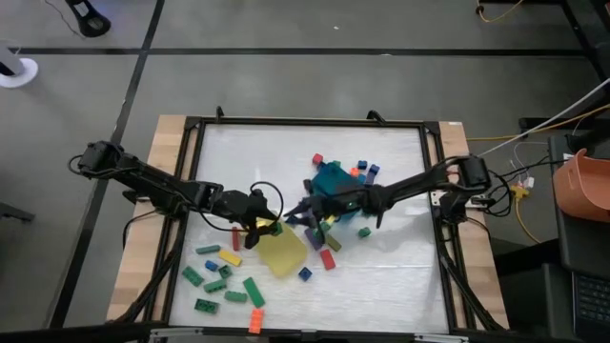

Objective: Sort blocks by size
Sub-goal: Put the small green game piece into the yellow bin, then put the large red wooden block into the blue bin

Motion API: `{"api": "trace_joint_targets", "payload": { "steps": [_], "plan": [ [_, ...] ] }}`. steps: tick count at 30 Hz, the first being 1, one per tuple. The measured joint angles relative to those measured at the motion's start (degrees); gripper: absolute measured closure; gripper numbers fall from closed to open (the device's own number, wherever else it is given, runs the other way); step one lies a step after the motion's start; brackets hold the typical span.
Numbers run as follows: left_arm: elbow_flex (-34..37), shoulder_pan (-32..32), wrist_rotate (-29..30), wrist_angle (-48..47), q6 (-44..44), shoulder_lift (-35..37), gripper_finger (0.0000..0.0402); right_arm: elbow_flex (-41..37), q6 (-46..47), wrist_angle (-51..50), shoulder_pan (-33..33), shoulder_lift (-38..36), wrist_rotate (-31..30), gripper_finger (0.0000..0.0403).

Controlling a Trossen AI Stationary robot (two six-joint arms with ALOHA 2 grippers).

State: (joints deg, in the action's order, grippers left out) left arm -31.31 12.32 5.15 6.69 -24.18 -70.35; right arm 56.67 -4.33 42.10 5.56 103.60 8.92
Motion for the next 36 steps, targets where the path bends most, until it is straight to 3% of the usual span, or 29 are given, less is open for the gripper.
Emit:
{"api": "trace_joint_targets", "payload": {
  "steps": [12,29,36],
  "plan": [
    [0.0,0.0,0.0,0.1,-0.5,0.0,0.021,10.1,-2.0,-4.3,1.9,10.4,-2.8,0.0373],
    [-0.1,0.0,-3.3,0.1,-0.6,0.9,0.021,10.5,0.3,-19.3,2.0,10.8,-3.2,0.0375],
    [-0.1,0.2,-4.9,-5.3,0.0,7.2,0.021,10.5,-0.6,-19.1,1.9,9.8,-3.4,0.0375]
  ]
}}
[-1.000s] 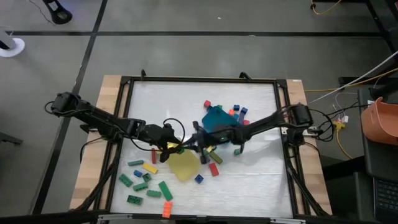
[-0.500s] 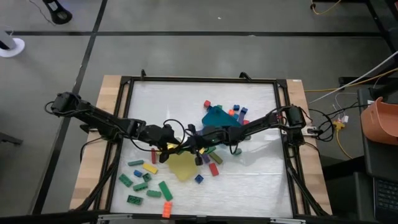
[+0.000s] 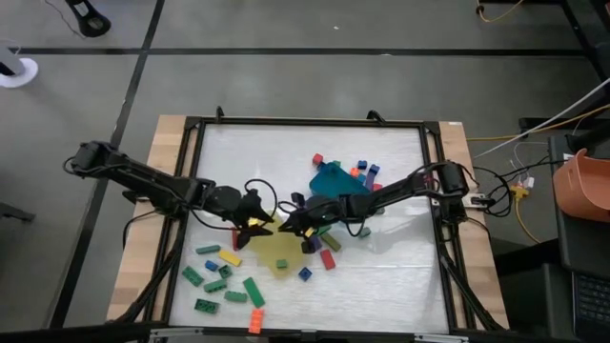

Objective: Sort blocks by size
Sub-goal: Put the large red wooden block into the blue bin

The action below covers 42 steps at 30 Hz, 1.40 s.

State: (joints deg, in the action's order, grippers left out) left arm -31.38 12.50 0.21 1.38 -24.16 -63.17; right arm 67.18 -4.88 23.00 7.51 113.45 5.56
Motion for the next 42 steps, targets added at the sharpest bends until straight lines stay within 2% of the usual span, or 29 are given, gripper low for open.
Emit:
{"api": "trace_joint_targets", "payload": {
  "steps": [5,13,17,21,28,36,42],
  "plan": [
    [0.0,0.3,-1.8,-12.4,-3.3,6.8,0.021,0.0,-0.1,0.5,0.0,-2.5,0.0,0.0375],
    [0.0,0.3,-4.1,-32.7,-31.8,16.8,0.021,0.0,-1.8,-1.3,0.0,-4.6,0.0,0.0375],
    [0.0,0.3,-4.6,-40.5,-42.3,17.3,0.021,0.0,-3.2,-3.6,0.0,-5.0,-0.2,0.0375],
    [0.0,0.1,-5.4,-44.0,-50.0,15.7,0.021,0.0,-6.0,-7.7,0.0,-6.3,-3.8,0.0375],
    [0.1,-0.2,-6.9,-44.3,-54.0,12.3,0.021,0.1,-9.7,-14.2,0.0,-11.1,-10.8,0.0375],
    [0.1,-1.5,-7.3,-43.9,-54.1,4.1,0.021,0.0,-12.5,-20.5,0.0,-17.2,-18.0,0.0375],
    [0.1,-1.5,-7.5,-43.3,-53.4,-0.9,0.021,0.0,-12.5,-24.4,0.0,-21.4,-20.3,0.0375]
  ]
}}
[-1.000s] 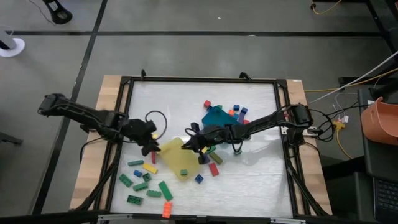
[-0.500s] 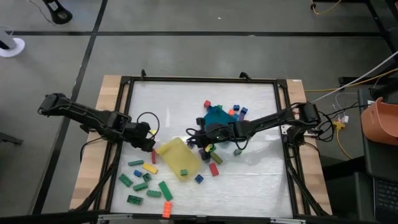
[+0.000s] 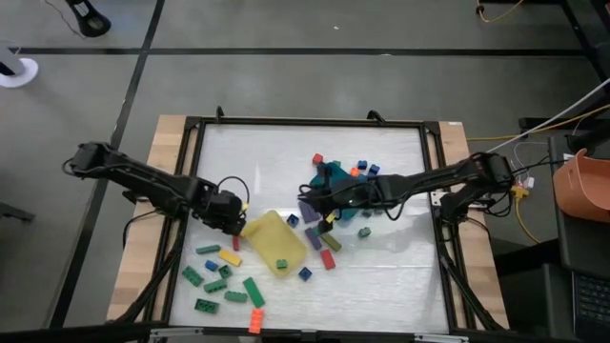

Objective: Sort blocks by size
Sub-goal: Put the large red wooden block into the blue bin

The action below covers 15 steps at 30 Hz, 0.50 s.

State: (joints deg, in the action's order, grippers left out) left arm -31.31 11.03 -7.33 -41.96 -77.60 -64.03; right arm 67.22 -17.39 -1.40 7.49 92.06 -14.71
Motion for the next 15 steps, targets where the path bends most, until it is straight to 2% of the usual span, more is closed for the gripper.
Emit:
{"api": "trace_joint_targets", "payload": {
  "steps": [8,15],
  "plan": [
    [0.0,0.0,0.0,4.2,0.0,-1.5,0.021,0.0,0.0,-4.2,0.0,-5.0,-3.3,0.0375],
    [0.0,0.0,1.1,4.1,0.0,-3.1,0.021,0.0,0.1,-6.6,0.0,-6.6,-5.9,0.0375]
  ]
}}
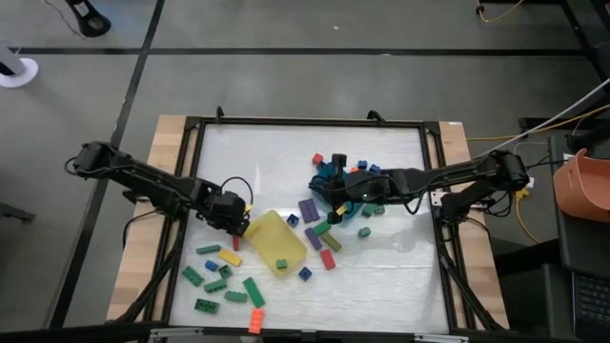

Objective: Sort blocks by size
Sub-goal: Put the large red wooden block into the blue bin

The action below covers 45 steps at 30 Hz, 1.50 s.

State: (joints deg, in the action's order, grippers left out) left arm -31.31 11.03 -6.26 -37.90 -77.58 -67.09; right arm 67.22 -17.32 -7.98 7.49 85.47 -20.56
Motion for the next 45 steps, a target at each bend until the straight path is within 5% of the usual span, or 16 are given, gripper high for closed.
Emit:
{"api": "trace_joint_targets", "payload": {
  "steps": [11,21,28,35,45],
  "plan": [
    [0.0,0.0,0.0,0.0,1.8,-5.8,0.0217,0.0,0.0,-2.6,0.0,-1.7,0.0,0.0375],
    [0.0,-0.5,-1.1,0.3,6.5,-6.4,0.0329,0.0,0.4,-6.6,0.0,-9.0,-6.1,0.0375],
    [0.0,-4.0,-2.4,-0.3,14.5,-6.2,0.0352,0.0,0.5,-7.3,0.0,-10.9,-6.0,0.0375],
    [0.0,-7.6,-10.9,-0.8,21.0,-2.8,0.0342,0.0,0.5,-8.5,0.0,-10.9,-5.8,0.0375],
    [0.0,-6.5,-9.0,-3.5,27.0,7.4,0.0358,0.0,0.5,-10.3,0.0,-10.9,-5.8,0.0375]
  ]
}}
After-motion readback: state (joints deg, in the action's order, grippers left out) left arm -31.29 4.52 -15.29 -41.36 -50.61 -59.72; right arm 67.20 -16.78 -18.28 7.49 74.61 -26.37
